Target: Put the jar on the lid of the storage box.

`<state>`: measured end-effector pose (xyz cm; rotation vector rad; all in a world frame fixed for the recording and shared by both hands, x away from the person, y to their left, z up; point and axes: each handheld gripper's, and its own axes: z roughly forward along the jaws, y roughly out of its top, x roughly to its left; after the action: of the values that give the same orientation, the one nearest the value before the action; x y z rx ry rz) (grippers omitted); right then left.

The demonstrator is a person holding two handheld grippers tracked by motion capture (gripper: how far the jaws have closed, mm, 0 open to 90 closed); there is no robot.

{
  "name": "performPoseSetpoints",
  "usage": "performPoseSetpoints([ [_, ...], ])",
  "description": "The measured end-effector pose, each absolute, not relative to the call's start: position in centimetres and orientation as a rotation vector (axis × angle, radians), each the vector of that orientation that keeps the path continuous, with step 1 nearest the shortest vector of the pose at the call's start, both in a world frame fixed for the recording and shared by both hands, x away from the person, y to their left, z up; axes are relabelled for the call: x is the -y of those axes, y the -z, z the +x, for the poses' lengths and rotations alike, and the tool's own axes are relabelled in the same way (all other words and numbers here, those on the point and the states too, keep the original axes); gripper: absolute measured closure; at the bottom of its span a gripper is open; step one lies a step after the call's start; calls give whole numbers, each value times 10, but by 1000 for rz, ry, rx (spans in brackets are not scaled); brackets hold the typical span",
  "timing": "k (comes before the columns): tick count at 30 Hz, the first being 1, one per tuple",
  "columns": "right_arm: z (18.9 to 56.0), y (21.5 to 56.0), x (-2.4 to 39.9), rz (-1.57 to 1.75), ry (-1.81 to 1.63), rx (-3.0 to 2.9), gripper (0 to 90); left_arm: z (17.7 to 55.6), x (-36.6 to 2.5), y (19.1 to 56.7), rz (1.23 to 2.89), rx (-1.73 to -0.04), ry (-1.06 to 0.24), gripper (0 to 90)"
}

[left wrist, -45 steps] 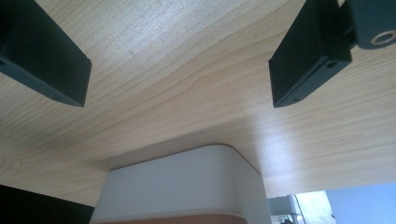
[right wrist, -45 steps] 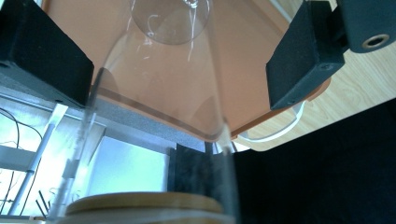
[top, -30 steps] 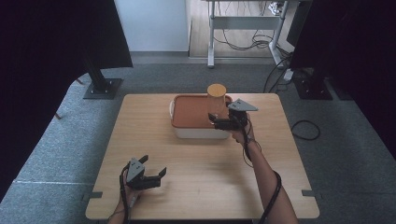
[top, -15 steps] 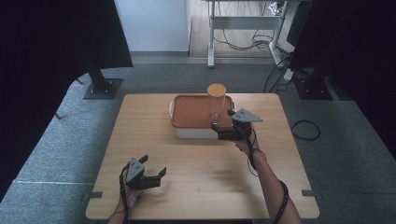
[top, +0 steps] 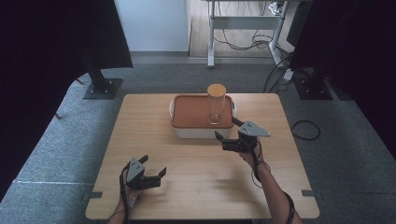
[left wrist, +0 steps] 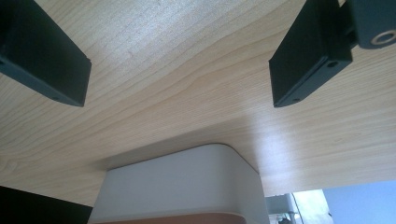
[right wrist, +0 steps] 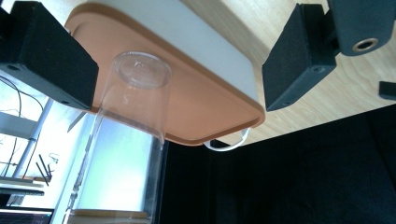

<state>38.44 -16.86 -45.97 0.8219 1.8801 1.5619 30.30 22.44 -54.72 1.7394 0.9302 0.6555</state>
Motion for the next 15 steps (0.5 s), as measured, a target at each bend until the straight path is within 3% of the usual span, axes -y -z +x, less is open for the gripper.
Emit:
performPoseSetpoints([
  [15,333,477,182,795,-1626,-1885,106,303,-224,547,1741,-927,-664,52],
])
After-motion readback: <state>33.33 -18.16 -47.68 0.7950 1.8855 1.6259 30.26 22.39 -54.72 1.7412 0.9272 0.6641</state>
